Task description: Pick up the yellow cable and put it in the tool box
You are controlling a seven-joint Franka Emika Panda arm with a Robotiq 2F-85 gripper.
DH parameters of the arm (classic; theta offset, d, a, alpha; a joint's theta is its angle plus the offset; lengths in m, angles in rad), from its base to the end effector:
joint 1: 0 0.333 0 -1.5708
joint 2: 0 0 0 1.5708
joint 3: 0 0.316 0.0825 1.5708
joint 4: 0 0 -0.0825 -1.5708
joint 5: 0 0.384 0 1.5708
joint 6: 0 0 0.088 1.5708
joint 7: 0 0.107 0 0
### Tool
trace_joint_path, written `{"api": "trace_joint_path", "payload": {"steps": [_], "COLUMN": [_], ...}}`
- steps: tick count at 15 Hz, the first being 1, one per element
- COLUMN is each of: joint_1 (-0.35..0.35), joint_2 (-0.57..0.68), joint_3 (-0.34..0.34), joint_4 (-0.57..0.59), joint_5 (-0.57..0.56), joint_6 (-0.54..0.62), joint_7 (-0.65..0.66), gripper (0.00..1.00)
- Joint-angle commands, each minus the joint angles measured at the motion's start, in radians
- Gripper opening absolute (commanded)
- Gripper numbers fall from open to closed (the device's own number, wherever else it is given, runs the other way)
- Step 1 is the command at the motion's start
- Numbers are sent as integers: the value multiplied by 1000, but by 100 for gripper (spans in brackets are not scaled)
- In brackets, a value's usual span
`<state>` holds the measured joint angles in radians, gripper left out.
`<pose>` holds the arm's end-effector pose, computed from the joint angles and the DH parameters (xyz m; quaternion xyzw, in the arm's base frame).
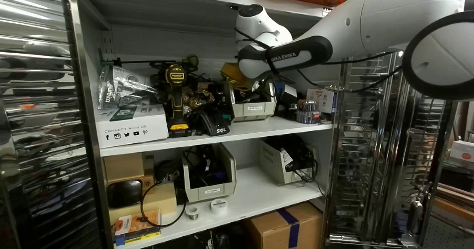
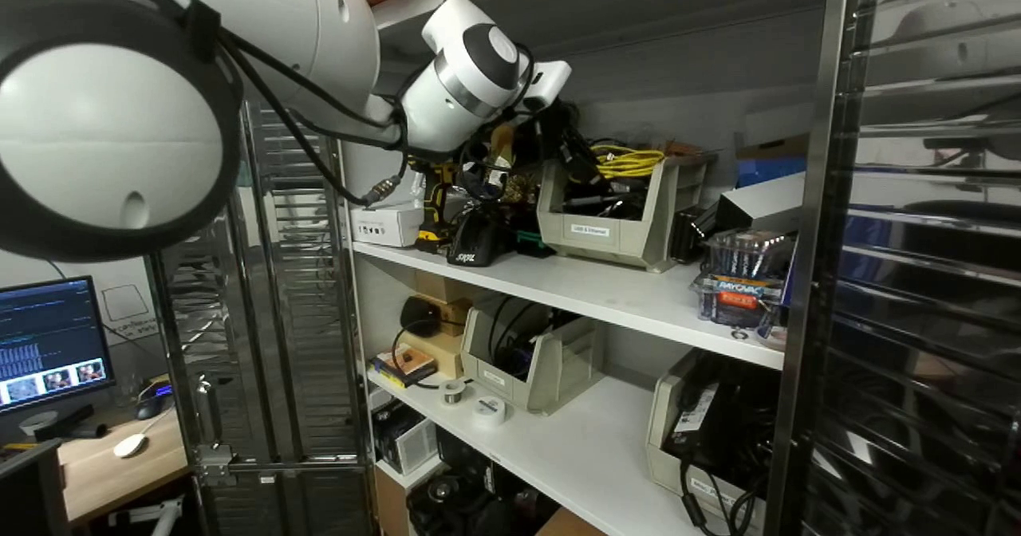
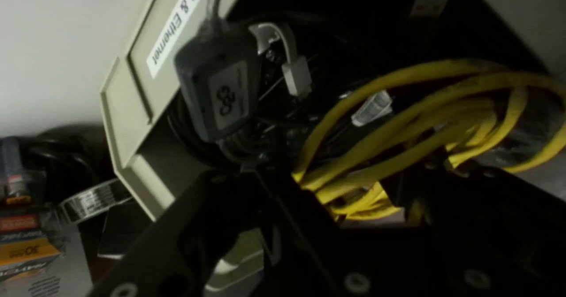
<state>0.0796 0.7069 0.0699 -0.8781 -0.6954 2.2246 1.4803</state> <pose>0.7846 0.0736 0.5705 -0.7682 0.4793 -0.4244 0.0068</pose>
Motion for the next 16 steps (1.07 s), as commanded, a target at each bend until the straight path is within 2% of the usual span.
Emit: {"api": "trace_joint_path", "payload": {"steps": [1, 3, 4, 8, 11, 14, 16], "joint_1": [-23, -28, -28, 4, 39, 80, 96], "joint_2": [-23, -47, -55, -97, -133, -180, -217], "joint_3": [82, 102, 104, 39, -18, -53, -51], "joint_4": [31, -1, -12, -68, -112, -168, -232], "joint_5": [94, 101, 93, -31, -190, -310, -342], "joint_6": [-25, -20, -14, 53, 147, 150, 124], "joint_7": [-123, -142, -141, -54, 57, 141, 150], "gripper": [84, 99, 100, 100, 100, 100, 100]}}
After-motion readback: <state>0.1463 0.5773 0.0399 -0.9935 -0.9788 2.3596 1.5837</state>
